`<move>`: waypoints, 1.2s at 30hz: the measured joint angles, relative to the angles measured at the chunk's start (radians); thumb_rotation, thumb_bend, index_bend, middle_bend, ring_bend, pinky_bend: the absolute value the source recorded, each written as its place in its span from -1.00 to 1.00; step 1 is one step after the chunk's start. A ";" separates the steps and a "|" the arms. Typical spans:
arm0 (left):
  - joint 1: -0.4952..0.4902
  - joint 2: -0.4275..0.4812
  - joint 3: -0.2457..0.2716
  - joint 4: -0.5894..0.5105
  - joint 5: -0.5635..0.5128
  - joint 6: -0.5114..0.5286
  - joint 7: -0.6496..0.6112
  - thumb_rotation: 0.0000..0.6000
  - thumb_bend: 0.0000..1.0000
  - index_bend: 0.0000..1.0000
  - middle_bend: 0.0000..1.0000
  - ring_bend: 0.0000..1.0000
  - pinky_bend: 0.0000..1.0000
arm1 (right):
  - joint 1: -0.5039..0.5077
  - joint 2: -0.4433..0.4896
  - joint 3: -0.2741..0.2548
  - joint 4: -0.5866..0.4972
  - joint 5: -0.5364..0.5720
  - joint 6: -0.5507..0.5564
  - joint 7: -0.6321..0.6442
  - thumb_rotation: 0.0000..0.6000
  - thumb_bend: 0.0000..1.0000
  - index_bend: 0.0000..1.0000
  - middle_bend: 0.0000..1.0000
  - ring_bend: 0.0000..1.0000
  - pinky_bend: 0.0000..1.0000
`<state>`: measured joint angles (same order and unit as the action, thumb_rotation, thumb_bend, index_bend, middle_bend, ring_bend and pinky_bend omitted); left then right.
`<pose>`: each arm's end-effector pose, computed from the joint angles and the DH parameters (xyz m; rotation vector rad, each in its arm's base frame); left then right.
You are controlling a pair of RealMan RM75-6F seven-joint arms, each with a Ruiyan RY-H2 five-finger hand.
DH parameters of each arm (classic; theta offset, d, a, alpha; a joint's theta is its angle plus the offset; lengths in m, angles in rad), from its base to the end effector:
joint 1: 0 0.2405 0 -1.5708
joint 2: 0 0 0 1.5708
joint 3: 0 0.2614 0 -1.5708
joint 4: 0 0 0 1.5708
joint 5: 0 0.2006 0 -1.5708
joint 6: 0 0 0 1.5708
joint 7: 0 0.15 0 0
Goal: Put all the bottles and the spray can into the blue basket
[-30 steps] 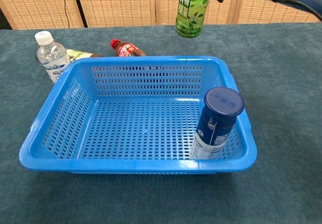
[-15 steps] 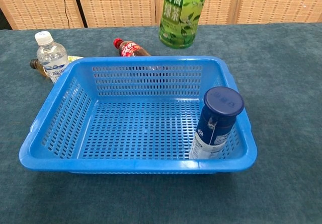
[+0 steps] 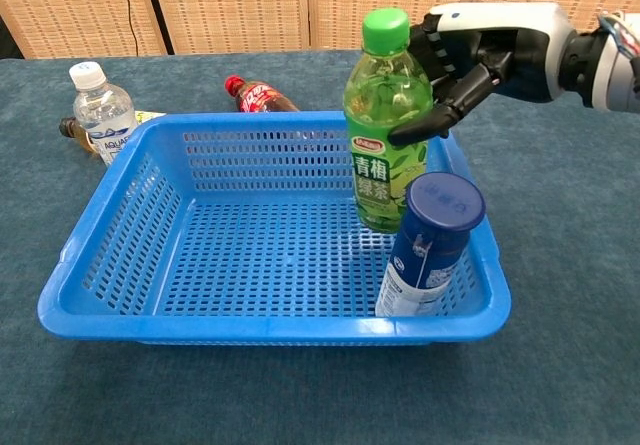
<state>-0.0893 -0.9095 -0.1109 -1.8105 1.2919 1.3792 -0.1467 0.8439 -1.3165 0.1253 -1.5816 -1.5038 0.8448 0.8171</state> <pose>-0.3104 0.1949 0.2220 -1.1826 -1.1140 -0.9120 -0.1073 -0.3442 0.0326 1.9123 -1.7540 1.3947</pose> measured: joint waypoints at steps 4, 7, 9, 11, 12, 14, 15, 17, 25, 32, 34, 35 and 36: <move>0.000 -0.002 0.002 -0.002 0.005 0.001 0.006 1.00 -0.88 -1.00 -1.00 -1.00 -1.00 | -0.011 0.009 -0.018 0.027 -0.005 0.006 -0.123 1.00 -0.80 -0.51 -0.77 -0.97 -0.79; -0.002 -0.004 0.005 -0.003 0.012 0.001 0.012 1.00 -0.88 -1.00 -1.00 -1.00 -1.00 | -0.036 0.028 -0.024 0.026 0.017 0.025 -0.211 1.00 -0.94 -0.64 -0.94 -1.00 -0.90; -0.004 -0.007 0.005 0.001 0.022 0.003 0.009 1.00 -0.87 -1.00 -1.00 -1.00 -1.00 | -0.056 0.051 -0.027 0.014 0.031 0.043 -0.248 1.00 -0.99 -0.75 -0.99 -1.00 -0.97; -0.007 -0.012 0.005 0.013 0.043 0.007 -0.004 1.00 -0.87 -1.00 -1.00 -1.00 -1.00 | -0.075 0.086 -0.029 -0.009 0.042 0.061 -0.274 1.00 -1.00 -0.84 -1.00 -1.00 -1.00; -0.008 -0.015 0.005 0.020 0.054 0.009 -0.014 1.00 -0.87 -1.00 -1.00 -1.00 -1.00 | -0.085 0.102 -0.029 -0.021 0.047 0.071 -0.287 1.00 -1.00 -0.88 -1.00 -1.00 -1.00; -0.012 -0.021 0.005 0.040 0.079 0.011 -0.045 1.00 -0.88 -1.00 -1.00 -1.00 -1.00 | -0.110 0.142 -0.028 -0.049 0.059 0.103 -0.322 1.00 -1.00 -0.91 -1.00 -1.00 -1.00; -0.015 -0.024 0.005 0.049 0.089 0.011 -0.060 1.00 -0.88 -1.00 -1.00 -1.00 -1.00 | -0.121 0.160 -0.028 -0.062 0.063 0.119 -0.338 1.00 -1.00 -0.93 -1.00 -1.00 -1.00; -0.023 -0.032 0.004 0.074 0.109 0.010 -0.097 1.00 -0.87 -1.00 -1.00 -1.00 -1.00 | -0.150 0.199 -0.027 -0.086 0.072 0.157 -0.376 1.00 -1.00 -0.96 -1.00 -1.00 -1.00; -0.087 -0.094 -0.007 0.206 0.175 -0.033 -0.287 1.00 -0.88 -1.00 -1.00 -1.00 -1.00 | -0.312 0.285 -0.063 -0.139 0.075 0.352 -0.513 1.00 -1.00 -1.00 -1.00 -1.00 -1.00; -0.170 -0.224 -0.001 0.461 0.267 -0.059 -0.658 1.00 -0.90 -1.00 -1.00 -1.00 -1.00 | -0.458 0.321 -0.121 -0.160 0.092 0.450 -0.584 1.00 -1.00 -1.00 -1.00 -1.00 -1.00; -0.190 -0.271 0.002 0.541 0.286 -0.061 -0.742 1.00 -0.90 -1.00 -1.00 -1.00 -1.00 | -0.492 0.319 -0.126 -0.163 0.104 0.478 -0.588 1.00 -1.00 -1.00 -1.00 -1.00 -1.00; -0.204 -0.304 0.005 0.592 0.297 -0.062 -0.785 1.00 -0.90 -1.00 -1.00 -1.00 -1.00 | -0.507 0.316 -0.127 -0.164 0.107 0.492 -0.588 1.00 -1.00 -1.00 -1.00 -1.00 -1.00; -0.215 -0.330 0.007 0.629 0.304 -0.064 -0.810 1.00 -0.90 -1.00 -1.00 -1.00 -1.00 | -0.521 0.312 -0.128 -0.163 0.109 0.506 -0.585 1.00 -1.00 -1.00 -1.00 -1.00 -1.00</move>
<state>-0.3041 -1.2396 -0.1034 -1.1816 1.5960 1.3155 -0.9563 0.3224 -1.0050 -0.0030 -1.7446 -1.3952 1.3507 0.2317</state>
